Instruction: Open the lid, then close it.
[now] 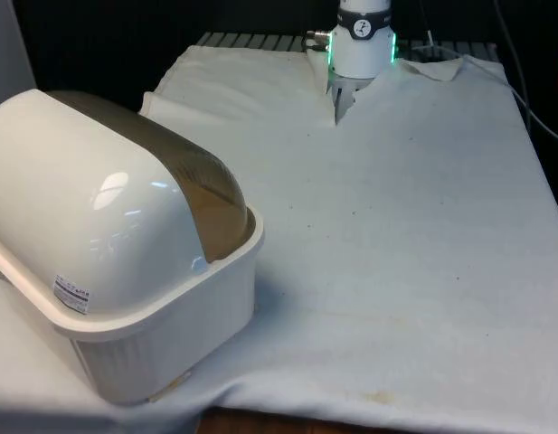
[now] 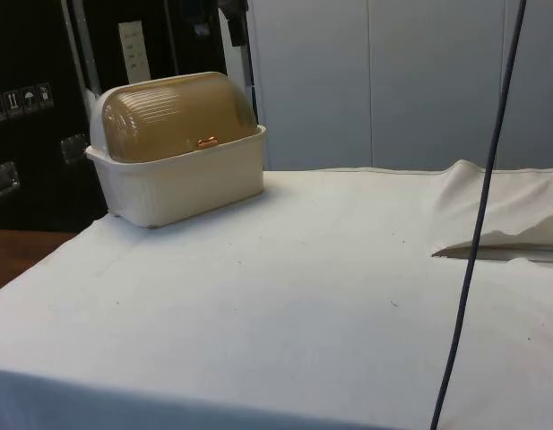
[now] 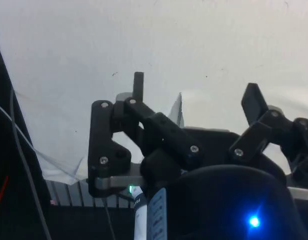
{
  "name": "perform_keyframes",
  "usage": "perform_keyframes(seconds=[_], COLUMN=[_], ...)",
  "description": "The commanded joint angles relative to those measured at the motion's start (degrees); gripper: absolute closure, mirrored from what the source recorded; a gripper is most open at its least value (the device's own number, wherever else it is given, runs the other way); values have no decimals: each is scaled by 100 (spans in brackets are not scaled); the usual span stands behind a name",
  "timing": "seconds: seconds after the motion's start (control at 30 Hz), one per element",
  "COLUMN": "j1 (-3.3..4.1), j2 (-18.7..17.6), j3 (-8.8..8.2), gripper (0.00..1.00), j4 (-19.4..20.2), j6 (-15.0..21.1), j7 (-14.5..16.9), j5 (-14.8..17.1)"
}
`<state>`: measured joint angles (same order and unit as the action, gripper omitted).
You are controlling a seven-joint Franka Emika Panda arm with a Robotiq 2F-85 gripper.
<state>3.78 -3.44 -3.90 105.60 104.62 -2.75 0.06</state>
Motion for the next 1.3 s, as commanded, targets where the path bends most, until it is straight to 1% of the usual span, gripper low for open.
perform_keyframes(seconds=[0.0,0.07,0.1,0.2,0.23,0.27,0.33,0.37,0.53,0.57,0.77,0.87,0.9,0.93,1.03,1.1,1.13,1.17,1.27], j1=[-6,-6,-6,-6,0,-6,-6,-6,-6,0,-17,-29,-23,-29,-46,-57,-46,-57,-69], j2=[6,6,6,6,0,6,6,6,6,0,6,34,-17,46,69,80,40,86,97], j3=[0,0,0,0,0,0,0,0,0,0,-6,0,0,0,-6,-11,-6,-11,-29], gripper=[2,11,23,40,48,48,59,70,97,100,100,100,100,100,100,100,100,100,100], j4=[0,0,0,0,0,0,0,0,0,0,86,195,120,223,332,395,332,430,504], j6=[0,0,0,0,0,0,0,0,0,0,189,401,264,453,676,796,665,859,1031], j7=[6,6,6,6,0,6,6,6,6,0,23,23,11,23,23,23,11,23,23], j5=[17,17,17,17,0,17,17,17,11,0,34,23,0,17,6,6,0,6,0])
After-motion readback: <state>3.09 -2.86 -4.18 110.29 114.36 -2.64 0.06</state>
